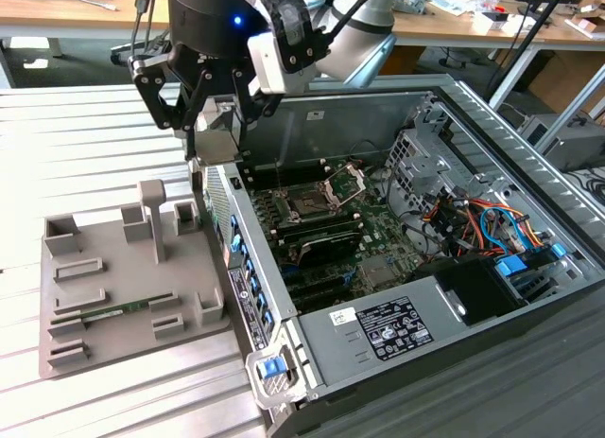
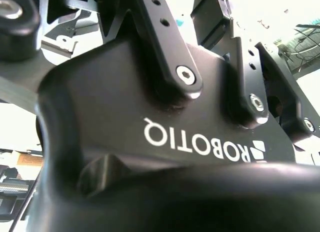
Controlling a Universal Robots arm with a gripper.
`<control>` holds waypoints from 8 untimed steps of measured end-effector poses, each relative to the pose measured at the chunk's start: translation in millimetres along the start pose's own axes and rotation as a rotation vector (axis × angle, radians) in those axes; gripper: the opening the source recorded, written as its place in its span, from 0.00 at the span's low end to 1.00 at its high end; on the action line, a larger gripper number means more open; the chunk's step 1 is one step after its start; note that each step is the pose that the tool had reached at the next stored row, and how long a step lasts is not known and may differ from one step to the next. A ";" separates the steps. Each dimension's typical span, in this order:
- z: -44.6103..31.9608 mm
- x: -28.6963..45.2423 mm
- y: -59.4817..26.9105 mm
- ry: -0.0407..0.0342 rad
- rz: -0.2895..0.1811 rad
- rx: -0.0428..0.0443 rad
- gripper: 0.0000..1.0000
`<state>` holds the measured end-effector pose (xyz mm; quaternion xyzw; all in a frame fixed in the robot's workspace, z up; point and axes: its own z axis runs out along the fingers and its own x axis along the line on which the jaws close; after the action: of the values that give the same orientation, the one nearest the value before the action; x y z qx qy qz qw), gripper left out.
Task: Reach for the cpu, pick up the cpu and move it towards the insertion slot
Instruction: 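Pick up the cpu and move it towards the insertion slot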
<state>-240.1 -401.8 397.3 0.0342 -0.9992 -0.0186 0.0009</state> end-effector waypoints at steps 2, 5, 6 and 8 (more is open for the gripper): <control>0.0 -2.0 -0.1 0.0000 0.000 0.0000 0.55; 0.0 -4.2 -0.3 0.0000 0.000 0.0000 0.55; 0.0 -5.0 -0.3 0.0000 0.000 0.0000 0.55; 0.0 -7.0 -0.5 0.0000 0.000 0.0000 0.55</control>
<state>-233.1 -401.9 397.3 0.0342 -0.9992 -0.0186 0.0009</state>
